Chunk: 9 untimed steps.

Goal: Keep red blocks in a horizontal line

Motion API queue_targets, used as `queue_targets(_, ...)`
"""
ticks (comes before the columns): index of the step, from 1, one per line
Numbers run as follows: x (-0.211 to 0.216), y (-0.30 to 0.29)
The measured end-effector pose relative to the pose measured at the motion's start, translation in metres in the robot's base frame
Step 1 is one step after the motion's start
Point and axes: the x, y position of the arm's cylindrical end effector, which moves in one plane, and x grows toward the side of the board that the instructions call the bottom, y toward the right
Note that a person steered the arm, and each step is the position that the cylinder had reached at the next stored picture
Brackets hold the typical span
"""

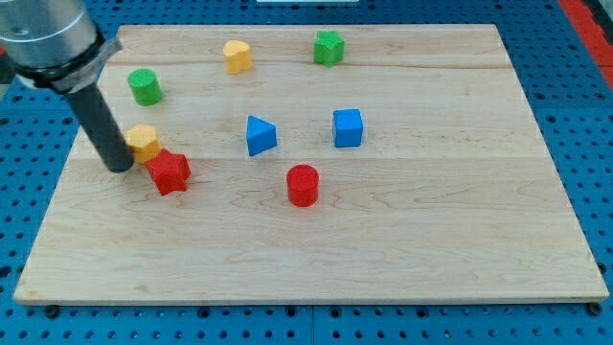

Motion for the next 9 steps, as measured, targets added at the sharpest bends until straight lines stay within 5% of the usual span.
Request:
queue_targets(3,0.025,0.036)
queue_targets(4,0.030,0.007)
queue_targets(6,0.112,0.054)
queue_targets(9,0.111,0.089)
